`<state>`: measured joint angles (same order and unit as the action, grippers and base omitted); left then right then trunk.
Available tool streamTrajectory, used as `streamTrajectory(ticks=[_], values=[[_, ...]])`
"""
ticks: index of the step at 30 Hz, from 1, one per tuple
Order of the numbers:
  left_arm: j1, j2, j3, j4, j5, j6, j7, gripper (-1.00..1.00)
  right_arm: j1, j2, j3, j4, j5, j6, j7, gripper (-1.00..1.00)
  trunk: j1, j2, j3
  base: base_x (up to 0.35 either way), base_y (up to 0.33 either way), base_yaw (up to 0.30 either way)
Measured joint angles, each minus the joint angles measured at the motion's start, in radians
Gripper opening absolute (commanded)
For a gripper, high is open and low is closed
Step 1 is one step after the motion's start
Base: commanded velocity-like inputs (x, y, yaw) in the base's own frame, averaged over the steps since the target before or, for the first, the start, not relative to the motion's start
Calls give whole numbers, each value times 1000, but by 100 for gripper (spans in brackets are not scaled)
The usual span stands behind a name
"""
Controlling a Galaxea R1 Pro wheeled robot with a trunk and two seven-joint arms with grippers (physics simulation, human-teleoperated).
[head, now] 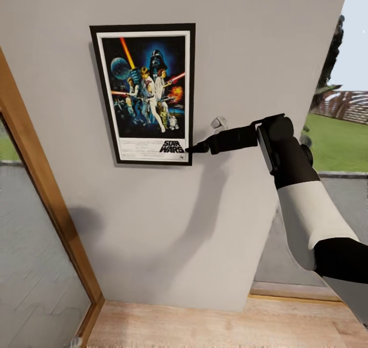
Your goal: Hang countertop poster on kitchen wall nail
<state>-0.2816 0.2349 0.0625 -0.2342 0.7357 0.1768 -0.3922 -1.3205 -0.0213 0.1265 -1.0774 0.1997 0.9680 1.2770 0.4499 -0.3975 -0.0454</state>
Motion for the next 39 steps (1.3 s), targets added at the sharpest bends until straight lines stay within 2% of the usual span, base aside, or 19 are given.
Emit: streamTrajectory(ticks=[14,18,20,21,24,25,28,30,33,34,35,37,39], values=[[0,0,0,0,0,0,0,100,30,-3,1,-1,0,-6,2,100,0,0,0,-317,0,0],[0,0,0,0,0,0,-1,100,185,-9,-16,-47,0,-65,2,100,0,0,0,-64,0,0],[0,0,0,0,0,0,-1,100,251,-10,-47,-76,-1,-82,3,100,0,0,0,-25,0,0],[0,0,0,0,0,0,-1,100,312,-11,-81,-103,-1,-100,3,100,-1,0,0,-16,0,0],[0,0,0,0,0,0,-1,100,417,-12,-135,-134,-3,-145,3,100,-1,0,0,-10,0,0],[0,0,0,0,0,0,-1,100,483,-13,-159,-147,-5,-183,3,100,-1,0,0,-5,0,0],[0,0,0,0,0,0,-1,100,596,-15,-184,-157,-4,-249,4,100,-1,0,0,-3,0,0],[0,0,0,0,0,0,-1,100,752,-28,-205,-162,-1,-339,3,100,-1,0,0,-1,0,0],[0,0,0,0,0,0,-1,100,850,-41,-236,-158,1,-414,0,100,-1,0,0,0,0,0],[0,0,0,0,0,0,-1,100,909,-47,-271,-145,2,-464,-1,100,-1,0,0,0,0,0],[0,0,0,0,0,0,-1,100,997,-56,-354,-80,6,-560,-1,100,-1,0,0,0,0,0],[0,0,0,0,0,0,-1,100,1051,-69,-408,10,8,-622,-1,100,-1,0,0,0,0,0],[0,0,0,0,0,0,-1,100,1067,-81,-429,89,9,-662,-2,100,-1,0,0,0,0,0]])
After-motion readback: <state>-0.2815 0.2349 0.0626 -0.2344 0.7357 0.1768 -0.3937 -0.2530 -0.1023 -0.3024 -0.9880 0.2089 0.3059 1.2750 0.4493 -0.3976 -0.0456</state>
